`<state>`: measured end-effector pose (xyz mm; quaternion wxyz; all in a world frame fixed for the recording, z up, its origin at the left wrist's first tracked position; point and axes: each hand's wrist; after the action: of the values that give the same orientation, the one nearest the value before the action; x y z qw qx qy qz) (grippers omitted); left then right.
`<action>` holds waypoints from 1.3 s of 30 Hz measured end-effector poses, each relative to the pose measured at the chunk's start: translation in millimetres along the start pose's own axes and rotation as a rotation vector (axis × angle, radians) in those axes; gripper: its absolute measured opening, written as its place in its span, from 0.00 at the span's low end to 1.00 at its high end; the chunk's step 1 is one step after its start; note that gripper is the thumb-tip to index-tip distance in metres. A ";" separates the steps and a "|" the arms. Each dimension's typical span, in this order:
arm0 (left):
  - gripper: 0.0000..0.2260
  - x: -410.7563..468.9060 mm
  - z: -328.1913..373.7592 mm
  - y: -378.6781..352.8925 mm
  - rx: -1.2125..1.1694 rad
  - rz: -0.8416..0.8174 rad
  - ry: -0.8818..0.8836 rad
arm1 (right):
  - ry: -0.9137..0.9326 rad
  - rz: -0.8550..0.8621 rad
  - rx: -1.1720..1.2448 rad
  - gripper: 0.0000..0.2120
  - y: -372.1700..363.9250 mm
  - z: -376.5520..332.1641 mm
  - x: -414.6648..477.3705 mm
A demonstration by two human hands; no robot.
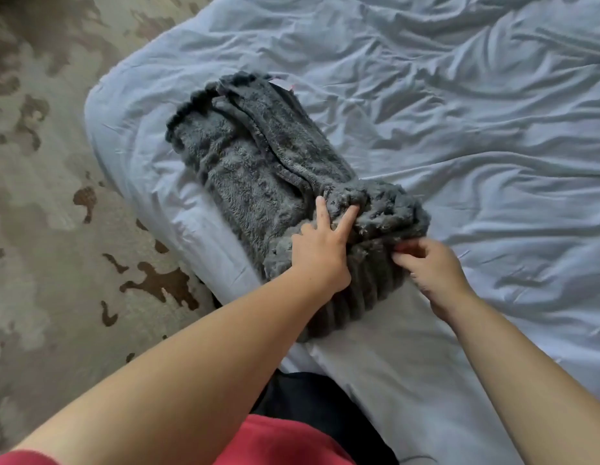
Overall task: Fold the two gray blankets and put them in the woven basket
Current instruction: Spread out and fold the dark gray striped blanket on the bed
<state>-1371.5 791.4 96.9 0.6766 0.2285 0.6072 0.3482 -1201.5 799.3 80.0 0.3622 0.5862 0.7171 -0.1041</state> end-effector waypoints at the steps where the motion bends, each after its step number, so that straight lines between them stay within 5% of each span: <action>1: 0.46 3.9 -4.5 -2.2 -0.044 0.002 -0.010 | 0.034 0.079 -0.052 0.12 8.1 5.0 6.2; 5: 0.43 24.7 -23.4 -2.9 -0.190 -0.056 -0.021 | 0.121 -0.058 -0.020 0.33 18.1 8.5 39.3; 8: 0.41 36.7 -27.0 2.1 -0.159 -0.126 -0.031 | 0.048 -0.272 0.170 0.24 4.4 1.0 61.7; 12: 0.39 50.1 -33.8 9.4 -0.082 -0.306 -0.078 | -0.047 -0.240 -0.002 0.05 -7.1 3.6 76.5; 18: 0.41 68.2 -44.9 9.7 -0.137 -0.468 0.004 | -0.137 -0.100 -0.248 0.19 -30.0 10.0 85.2; 27: 0.44 81.7 -32.1 8.0 -0.119 -0.427 0.020 | -0.214 0.060 0.431 0.29 -13.5 44.8 49.6; 32: 0.41 78.0 -32.2 11.1 -0.193 -0.435 0.017 | -0.527 0.024 0.774 0.09 -27.7 78.6 9.3; 39: 0.32 85.6 -39.0 13.9 -0.189 -0.461 -0.045 | -0.473 -0.012 1.266 0.23 -80.1 86.5 0.3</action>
<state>-1410.6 860.1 44.2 0.7698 0.0273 0.5930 0.2346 -1240.6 726.5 -4.2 0.0956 0.6429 0.4227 -0.6316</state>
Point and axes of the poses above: each hand's wrist, its own x-axis towards the middle knuckle, its own y-axis out of the back of the hand, z = x × y, and after that the axes turned 6 degrees about -z, right-handed
